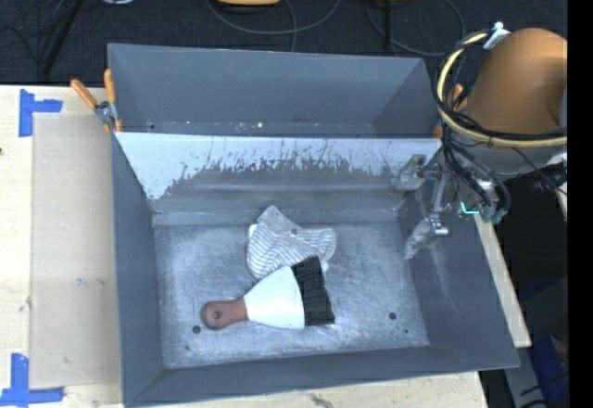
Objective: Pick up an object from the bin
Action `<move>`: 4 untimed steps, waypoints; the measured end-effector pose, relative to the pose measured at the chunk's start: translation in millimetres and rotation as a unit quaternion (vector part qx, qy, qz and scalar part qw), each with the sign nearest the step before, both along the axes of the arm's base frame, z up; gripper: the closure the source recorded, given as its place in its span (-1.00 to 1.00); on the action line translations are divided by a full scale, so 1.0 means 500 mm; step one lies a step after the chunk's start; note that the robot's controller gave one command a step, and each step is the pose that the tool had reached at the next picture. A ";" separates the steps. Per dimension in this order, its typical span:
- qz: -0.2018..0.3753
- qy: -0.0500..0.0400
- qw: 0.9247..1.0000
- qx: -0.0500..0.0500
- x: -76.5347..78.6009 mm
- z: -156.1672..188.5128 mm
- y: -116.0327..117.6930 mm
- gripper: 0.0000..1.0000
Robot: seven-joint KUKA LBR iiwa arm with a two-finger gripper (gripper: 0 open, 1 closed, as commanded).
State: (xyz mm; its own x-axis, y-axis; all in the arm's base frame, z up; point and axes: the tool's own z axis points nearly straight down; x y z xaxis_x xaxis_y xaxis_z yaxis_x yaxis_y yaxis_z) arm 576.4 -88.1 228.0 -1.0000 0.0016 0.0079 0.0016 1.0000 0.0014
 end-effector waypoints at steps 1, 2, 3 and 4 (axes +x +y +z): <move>0.001 -0.004 1.000 -0.001 0.003 0.008 0.000 -1.00; 0.002 -0.005 1.000 -0.001 0.002 0.006 0.002 -1.00; 0.028 -0.002 1.000 0.001 -0.006 -0.056 0.038 -1.00; 0.098 -0.004 0.995 0.000 -0.046 -0.116 0.074 -1.00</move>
Offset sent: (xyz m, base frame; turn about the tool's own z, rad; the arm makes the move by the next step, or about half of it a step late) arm -0.0291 0.0746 -0.0921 -0.1581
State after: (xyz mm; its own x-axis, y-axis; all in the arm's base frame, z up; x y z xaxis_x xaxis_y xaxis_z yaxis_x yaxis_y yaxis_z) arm 553.5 -51.3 169.9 -0.9811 -0.1936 -0.0007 -0.1936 0.9811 -0.0004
